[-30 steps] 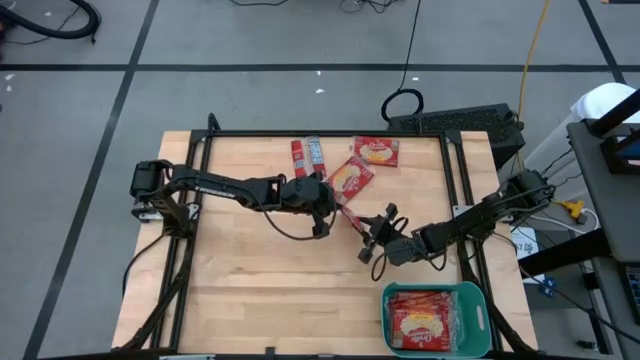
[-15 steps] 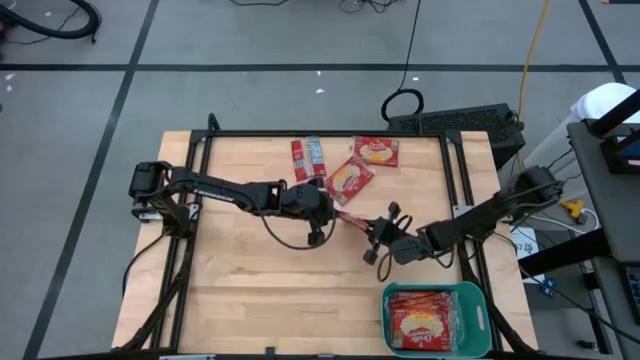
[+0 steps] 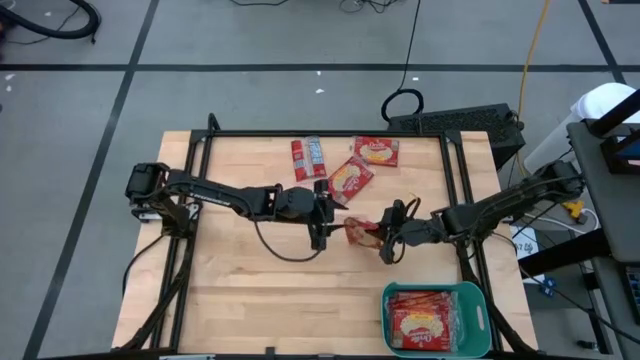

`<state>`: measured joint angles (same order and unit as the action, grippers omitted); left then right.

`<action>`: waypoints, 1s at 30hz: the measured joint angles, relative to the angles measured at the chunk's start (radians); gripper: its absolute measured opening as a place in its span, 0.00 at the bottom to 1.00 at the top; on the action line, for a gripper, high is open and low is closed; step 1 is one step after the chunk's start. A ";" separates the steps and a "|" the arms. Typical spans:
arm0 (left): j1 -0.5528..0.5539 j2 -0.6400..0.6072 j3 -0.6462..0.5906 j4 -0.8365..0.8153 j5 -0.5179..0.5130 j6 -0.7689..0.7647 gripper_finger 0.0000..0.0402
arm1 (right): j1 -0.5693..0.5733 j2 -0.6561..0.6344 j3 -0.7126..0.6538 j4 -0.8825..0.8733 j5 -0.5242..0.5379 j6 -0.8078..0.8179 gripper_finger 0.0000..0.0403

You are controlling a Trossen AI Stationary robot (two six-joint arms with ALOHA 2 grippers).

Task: Sort popcorn bags into baskets
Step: Put the popcorn bag into the green bin

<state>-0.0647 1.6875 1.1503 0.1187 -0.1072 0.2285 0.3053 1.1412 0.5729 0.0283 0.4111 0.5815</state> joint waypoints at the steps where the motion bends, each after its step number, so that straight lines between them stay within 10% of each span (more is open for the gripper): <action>1: -0.004 0.000 0.000 0.029 0.000 0.017 0.55 | -0.006 -0.004 0.000 -0.004 -0.012 -0.010 0.04; 30: 0.042 0.054 0.000 -0.012 0.106 0.021 0.53 | -0.051 0.019 -0.001 0.205 -0.050 -0.316 0.04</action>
<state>-0.0227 1.7416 1.1507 0.1071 -0.0010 0.2495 0.2543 1.1606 0.5724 0.2328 0.3609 0.2652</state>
